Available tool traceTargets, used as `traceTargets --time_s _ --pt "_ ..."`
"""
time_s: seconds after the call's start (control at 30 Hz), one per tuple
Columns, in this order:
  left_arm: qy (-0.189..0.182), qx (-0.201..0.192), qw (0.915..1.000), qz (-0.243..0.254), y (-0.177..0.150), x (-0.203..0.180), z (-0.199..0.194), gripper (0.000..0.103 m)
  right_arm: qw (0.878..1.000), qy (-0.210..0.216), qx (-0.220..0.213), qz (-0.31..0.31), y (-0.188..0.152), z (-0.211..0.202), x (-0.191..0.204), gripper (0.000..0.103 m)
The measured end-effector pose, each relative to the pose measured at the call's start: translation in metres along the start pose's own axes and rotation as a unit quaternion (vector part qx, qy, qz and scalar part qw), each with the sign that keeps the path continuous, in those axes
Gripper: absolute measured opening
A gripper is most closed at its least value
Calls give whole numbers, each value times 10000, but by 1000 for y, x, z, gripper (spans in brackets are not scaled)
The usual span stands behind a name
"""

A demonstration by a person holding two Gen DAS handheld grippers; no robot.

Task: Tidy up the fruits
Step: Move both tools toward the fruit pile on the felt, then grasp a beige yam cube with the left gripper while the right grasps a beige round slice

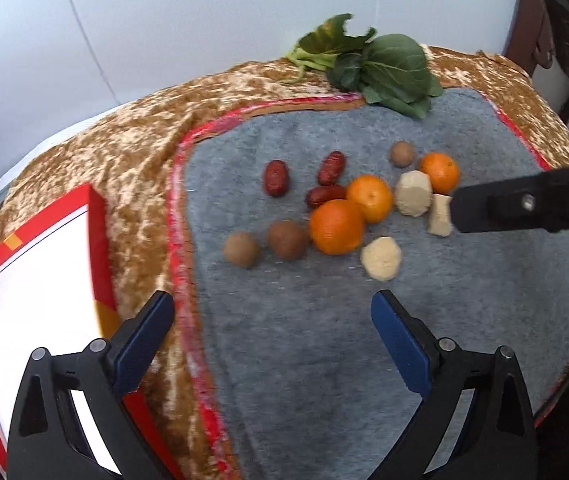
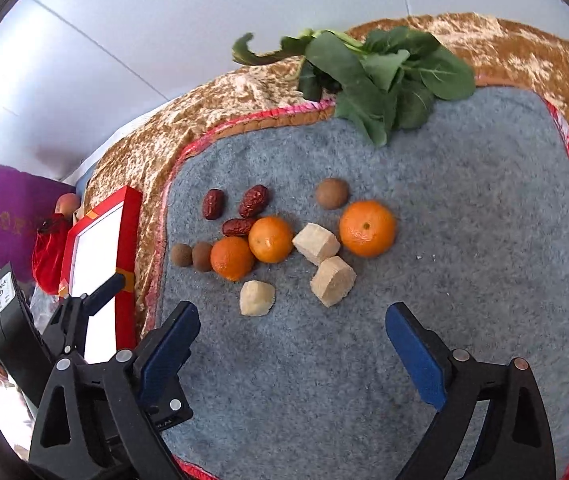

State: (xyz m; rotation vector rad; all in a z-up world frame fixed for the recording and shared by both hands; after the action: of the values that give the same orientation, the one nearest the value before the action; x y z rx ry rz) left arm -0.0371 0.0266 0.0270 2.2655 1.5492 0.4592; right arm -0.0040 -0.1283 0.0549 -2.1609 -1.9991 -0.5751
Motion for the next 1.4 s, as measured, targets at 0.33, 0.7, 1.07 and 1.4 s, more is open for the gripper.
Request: traceTargets --time_s 0.33,0.7,1.07,1.4 --pt "-92 58 9999 45 -4 -8 -1 100 9999 111 -28 42 1 -7 -1 91" --pt "-847 455 9951 -211 7 -36 23 69 9989 270 65 390 2 2 -14 67" --pt "-1150 494 9911 -459 20 -46 37 37 9986 91 239 465 8 20 -15 53" --pt "-1198 476 9909 -382 24 -50 42 24 9984 -233 300 417 9 35 -16 34"
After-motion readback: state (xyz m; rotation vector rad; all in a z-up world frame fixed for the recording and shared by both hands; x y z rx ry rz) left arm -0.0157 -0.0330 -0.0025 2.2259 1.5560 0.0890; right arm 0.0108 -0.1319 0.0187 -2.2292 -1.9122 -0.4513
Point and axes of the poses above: each gripper's, at about its wrist camera, not at the fingertips, and z roughly the way its jaws point, x to its left, y to its top, the point moved 2 cm from there along z, roughly the way its jaws point, and after that the axes turned 2 degrees about x, right-handed, at the moved point
